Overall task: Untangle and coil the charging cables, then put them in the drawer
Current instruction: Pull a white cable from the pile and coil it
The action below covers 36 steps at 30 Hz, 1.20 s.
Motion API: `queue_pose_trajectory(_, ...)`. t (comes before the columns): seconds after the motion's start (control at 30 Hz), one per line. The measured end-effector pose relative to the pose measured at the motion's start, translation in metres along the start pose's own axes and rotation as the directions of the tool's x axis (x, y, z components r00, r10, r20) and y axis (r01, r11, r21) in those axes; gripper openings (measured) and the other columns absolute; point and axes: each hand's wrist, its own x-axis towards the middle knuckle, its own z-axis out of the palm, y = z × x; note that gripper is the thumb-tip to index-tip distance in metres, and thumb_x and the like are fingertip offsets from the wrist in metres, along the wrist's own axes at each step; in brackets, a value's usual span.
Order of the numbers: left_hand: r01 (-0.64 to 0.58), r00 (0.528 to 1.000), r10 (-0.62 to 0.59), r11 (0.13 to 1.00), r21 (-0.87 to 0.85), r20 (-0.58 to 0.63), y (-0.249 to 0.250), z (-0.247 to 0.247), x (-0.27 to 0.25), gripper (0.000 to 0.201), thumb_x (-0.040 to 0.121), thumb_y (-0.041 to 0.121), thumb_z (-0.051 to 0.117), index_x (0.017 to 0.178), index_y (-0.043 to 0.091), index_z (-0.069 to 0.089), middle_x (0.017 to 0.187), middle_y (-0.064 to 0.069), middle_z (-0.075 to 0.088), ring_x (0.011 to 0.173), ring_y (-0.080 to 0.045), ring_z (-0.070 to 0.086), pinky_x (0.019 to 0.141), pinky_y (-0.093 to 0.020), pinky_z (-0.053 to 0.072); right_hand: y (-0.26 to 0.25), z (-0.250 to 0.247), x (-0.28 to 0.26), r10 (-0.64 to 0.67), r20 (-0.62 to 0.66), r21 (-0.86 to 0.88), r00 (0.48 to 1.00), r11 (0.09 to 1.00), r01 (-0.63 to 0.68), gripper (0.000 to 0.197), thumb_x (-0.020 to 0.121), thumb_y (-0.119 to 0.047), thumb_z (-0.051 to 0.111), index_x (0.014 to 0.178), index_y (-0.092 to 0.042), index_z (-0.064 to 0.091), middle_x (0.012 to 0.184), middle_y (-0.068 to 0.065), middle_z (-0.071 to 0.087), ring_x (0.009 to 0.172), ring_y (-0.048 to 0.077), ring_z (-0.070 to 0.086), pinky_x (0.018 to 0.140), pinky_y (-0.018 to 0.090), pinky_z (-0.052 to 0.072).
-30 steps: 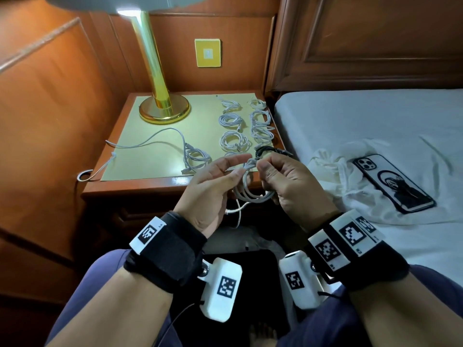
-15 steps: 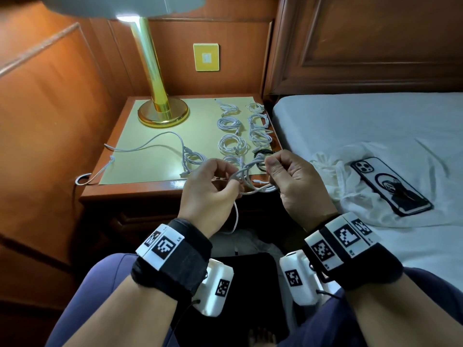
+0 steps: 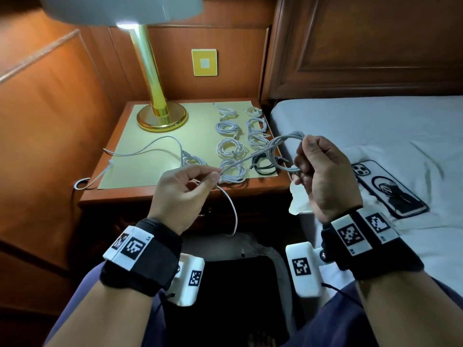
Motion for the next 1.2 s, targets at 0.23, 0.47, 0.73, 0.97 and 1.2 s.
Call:
queue_pose_trajectory(0.23,-0.381,0.923,0.368,0.835,0.398,0.112,-0.005,0.024,-0.011,0.014,0.083,0.003,0.075,0.092,0.012,0.08,0.086,0.005,0.064,0.073,-0.007,0.056,0.075,0.0,0.037,0.0,0.005,-0.007,0.029,0.082,0.055,0.996,0.998,-0.034,0.026,0.103,-0.021,0.051,0.081,-0.011,0.06,0.073,0.012,0.064,0.051,0.018,0.046,0.055,0.033,0.034)
queue_pose_trajectory(0.47,-0.54,0.836,0.455,0.784,0.308,0.306,0.006,0.033,-0.018,0.027,0.084,-0.007,0.069,0.101,0.011,0.079,0.092,-0.001,0.062,0.081,-0.008,0.058,0.078,-0.002,0.04,0.005,0.004,-0.013,-0.059,0.198,-0.331,0.978,0.936,0.123,0.021,0.103,-0.027,0.055,0.088,-0.015,0.063,0.083,0.004,0.075,0.058,0.017,0.052,0.058,0.024,0.041)
queue_pose_trajectory(0.73,-0.529,0.846,0.495,0.826,0.197,0.196,0.015,0.029,-0.02,0.015,0.089,0.002,0.07,0.1,0.012,0.074,0.094,0.003,0.068,0.085,-0.01,0.066,0.076,-0.031,0.055,0.013,0.007,-0.014,0.024,0.269,-0.452,0.963,0.886,0.104,0.022,0.102,-0.029,0.055,0.083,-0.021,0.062,0.078,-0.002,0.075,0.054,0.01,0.056,0.059,0.029,0.05)
queue_pose_trajectory(0.97,-0.472,0.865,0.501,0.825,0.312,-0.018,0.007,0.023,-0.005,0.006,0.089,0.013,0.076,0.091,0.008,0.074,0.09,-0.001,0.068,0.078,0.002,0.055,0.077,-0.01,0.044,0.021,0.015,-0.013,0.213,0.399,-0.327,0.892,0.942,-0.079,0.03,0.103,-0.027,0.051,0.079,-0.01,0.051,0.064,0.0,0.049,0.05,0.004,0.045,0.048,0.014,0.034)
queue_pose_trajectory(1.2,-0.447,0.852,0.518,0.795,0.411,-0.074,-0.003,0.027,0.01,0.007,0.088,0.023,0.077,0.094,0.02,0.079,0.091,0.004,0.068,0.082,-0.01,0.06,0.08,-0.018,0.048,0.014,0.024,-0.011,0.351,0.403,-0.266,0.845,0.929,-0.259,0.034,0.105,-0.038,0.046,0.079,-0.016,0.048,0.055,-0.008,0.037,0.052,0.014,0.025,0.051,0.032,0.019)
